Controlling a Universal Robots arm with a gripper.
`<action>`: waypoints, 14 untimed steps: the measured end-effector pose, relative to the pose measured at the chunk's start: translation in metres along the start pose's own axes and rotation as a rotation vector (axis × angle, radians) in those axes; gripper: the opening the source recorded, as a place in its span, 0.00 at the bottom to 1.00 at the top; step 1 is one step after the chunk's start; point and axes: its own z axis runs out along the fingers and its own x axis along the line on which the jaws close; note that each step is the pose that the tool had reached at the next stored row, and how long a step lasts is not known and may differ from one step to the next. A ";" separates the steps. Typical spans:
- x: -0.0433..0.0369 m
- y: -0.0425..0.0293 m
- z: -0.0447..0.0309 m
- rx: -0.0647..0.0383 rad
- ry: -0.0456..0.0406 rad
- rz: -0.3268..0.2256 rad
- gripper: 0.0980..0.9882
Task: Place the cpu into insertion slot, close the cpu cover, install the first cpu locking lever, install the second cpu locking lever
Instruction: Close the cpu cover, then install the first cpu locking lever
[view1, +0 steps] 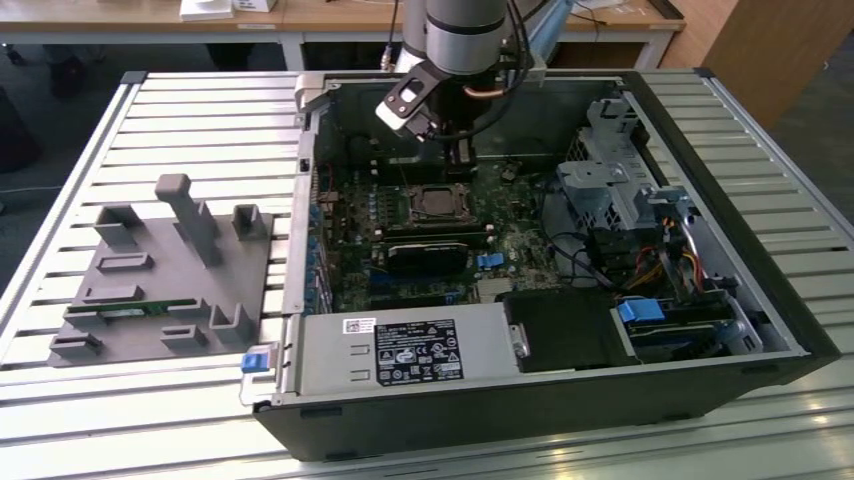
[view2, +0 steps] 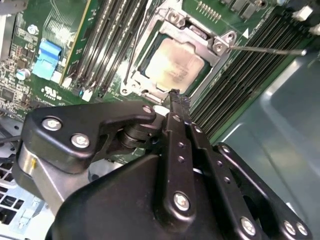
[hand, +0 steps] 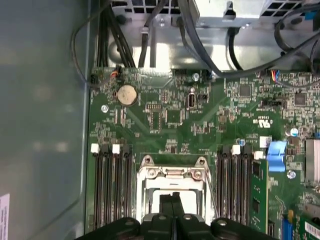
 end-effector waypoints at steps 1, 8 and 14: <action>0.0000 -0.0008 0.0000 0.000 0.0000 0.000 0.01; 0.0000 -0.0073 -0.0003 -0.001 0.0002 0.000 0.01; 0.0000 -0.0109 -0.0005 -0.001 0.0001 0.000 0.01</action>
